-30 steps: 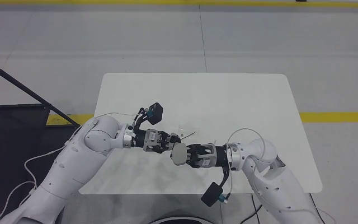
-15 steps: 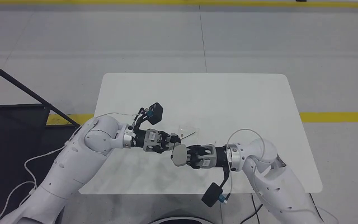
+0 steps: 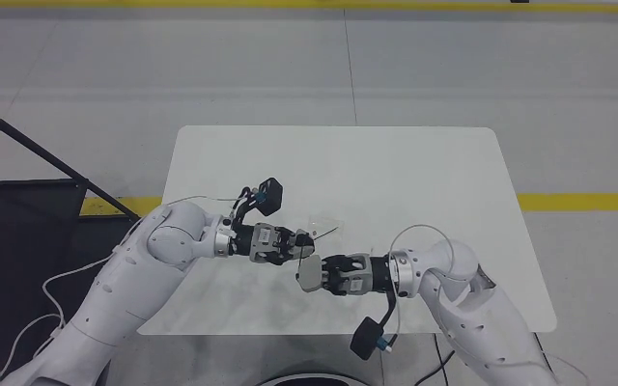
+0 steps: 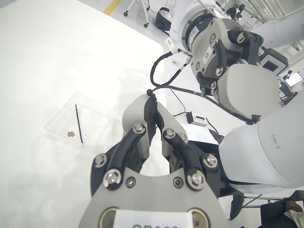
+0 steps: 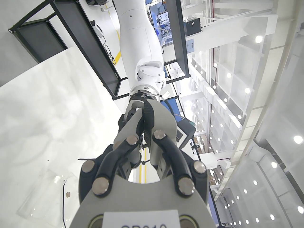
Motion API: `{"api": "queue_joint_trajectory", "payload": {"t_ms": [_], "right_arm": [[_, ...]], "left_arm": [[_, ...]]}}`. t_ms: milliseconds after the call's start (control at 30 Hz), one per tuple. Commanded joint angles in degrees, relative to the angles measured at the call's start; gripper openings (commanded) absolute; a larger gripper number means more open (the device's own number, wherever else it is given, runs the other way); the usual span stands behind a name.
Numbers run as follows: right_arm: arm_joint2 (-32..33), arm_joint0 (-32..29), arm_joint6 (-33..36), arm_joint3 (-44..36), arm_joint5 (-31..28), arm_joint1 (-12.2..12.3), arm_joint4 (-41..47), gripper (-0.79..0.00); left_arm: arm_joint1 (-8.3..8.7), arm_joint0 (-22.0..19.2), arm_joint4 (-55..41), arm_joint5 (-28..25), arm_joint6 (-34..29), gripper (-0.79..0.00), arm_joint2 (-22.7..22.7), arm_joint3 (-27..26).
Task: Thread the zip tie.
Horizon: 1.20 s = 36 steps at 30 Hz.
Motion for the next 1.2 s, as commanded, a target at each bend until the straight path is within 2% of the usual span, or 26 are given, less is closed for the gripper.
{"api": "queue_joint_trajectory", "payload": {"t_ms": [0, 1167], "right_arm": [[0.01, -0.11, -0.03, -0.12, -0.16, 0.19, -0.01, -0.785], [-1.38, 0.31, 3.44, -0.17, -0.79, 2.15, 2.69, -0.785]], "left_arm": [[0.03, 0.29, 1.85, 0.11, 1.25, -0.785, -0.37, -0.53], [0.14, 5.72, 23.94, -4.12, 19.88, -0.785, -5.1, -5.67]]}}
